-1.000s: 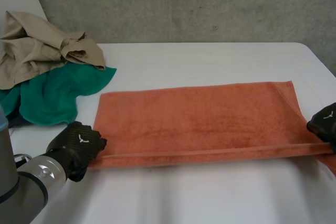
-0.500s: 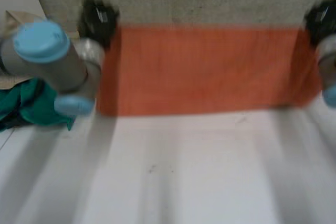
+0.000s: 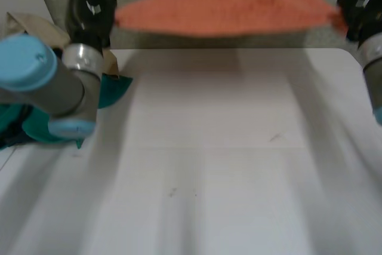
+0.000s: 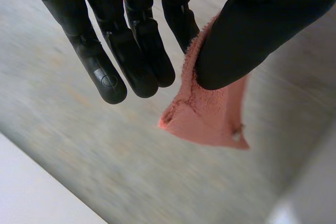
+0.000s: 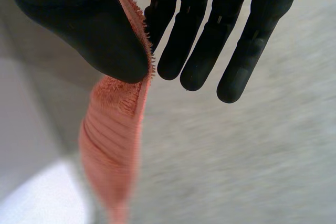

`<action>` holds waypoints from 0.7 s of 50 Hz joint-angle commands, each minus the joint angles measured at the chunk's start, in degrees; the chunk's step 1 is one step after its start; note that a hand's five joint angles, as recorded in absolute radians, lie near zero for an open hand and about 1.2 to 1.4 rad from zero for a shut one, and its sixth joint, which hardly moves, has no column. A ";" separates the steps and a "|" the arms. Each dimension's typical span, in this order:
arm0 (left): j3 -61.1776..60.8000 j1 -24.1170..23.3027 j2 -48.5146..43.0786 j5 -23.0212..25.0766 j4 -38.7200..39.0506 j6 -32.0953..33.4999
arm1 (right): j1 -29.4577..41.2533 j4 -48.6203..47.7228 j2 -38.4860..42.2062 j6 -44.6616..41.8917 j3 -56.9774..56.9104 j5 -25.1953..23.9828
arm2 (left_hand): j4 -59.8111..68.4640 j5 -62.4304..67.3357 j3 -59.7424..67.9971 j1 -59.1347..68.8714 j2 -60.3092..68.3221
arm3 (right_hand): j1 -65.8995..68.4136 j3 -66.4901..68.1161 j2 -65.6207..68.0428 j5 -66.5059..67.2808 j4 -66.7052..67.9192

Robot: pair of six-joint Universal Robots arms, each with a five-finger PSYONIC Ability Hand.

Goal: Fold the laundry.

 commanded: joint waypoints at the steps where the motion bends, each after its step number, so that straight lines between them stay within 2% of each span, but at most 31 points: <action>1: -11.35 -0.22 -0.64 0.26 0.04 0.03 | -3.31 5.63 4.89 9.38 8.39 -4.77 | 10.99 12.02 11.53 15.52 11.37 | 15.74 11.82 12.75 12.32 11.25; 8: -17.24 -0.22 -0.64 0.35 0.13 0.03 | -6.74 12.23 10.17 17.65 8.58 -7.24 | 10.99 12.02 11.53 15.52 11.37 | 15.74 11.82 12.75 12.32 11.25; 14: -18.65 -0.13 0.15 0.26 0.04 0.03 | -9.47 13.12 10.44 23.81 8.84 -7.33 | 10.99 12.02 11.53 15.52 11.37 | 14.96 11.05 11.98 11.54 10.47; 15: -18.74 -0.13 0.24 0.26 0.04 -0.06 | -9.73 13.11 10.35 24.78 8.93 -7.24 | 10.99 12.02 11.53 15.52 11.37 | 8.63 4.71 5.64 5.21 4.14; 16: -18.83 -0.13 0.41 0.26 0.04 -0.23 | -10.17 13.20 10.35 26.61 8.93 -7.15 | 10.99 12.02 11.53 15.52 11.37 | -6.92 -10.84 -9.91 -10.34 -11.41; 17: -18.92 -0.13 0.50 0.26 0.04 -0.32 | -10.44 13.20 10.35 27.41 8.93 -7.07 | 10.99 12.02 11.53 15.52 11.37 | -13.24 -17.16 -16.22 -16.66 -17.73; 24: -18.92 -0.04 1.29 0.17 0.04 -1.37 | -12.19 15.04 11.75 30.85 7.88 -6.71 | 10.99 12.02 11.53 15.52 11.37 | -29.43 -33.35 -32.41 -32.85 -33.92; 32: -18.83 -0.04 1.38 0.17 0.04 -1.64 | -12.37 23.30 15.00 30.41 3.58 -6.89 | 10.99 12.02 11.53 15.52 11.37 | -31.64 -35.56 -34.63 -35.06 -36.13; 34: -18.83 -0.04 1.38 0.08 0.04 -1.64 | -12.37 24.36 15.27 30.15 3.22 -6.89 | 10.99 12.02 11.53 15.52 11.37 | -30.30 -34.22 -33.28 -33.72 -34.79; 35: -18.83 -0.04 1.38 0.08 0.04 -1.64 | -12.37 24.45 15.36 29.97 3.13 -6.89 | 10.99 12.02 11.53 15.52 11.37 | -24.46 -28.38 -27.45 -27.89 -28.96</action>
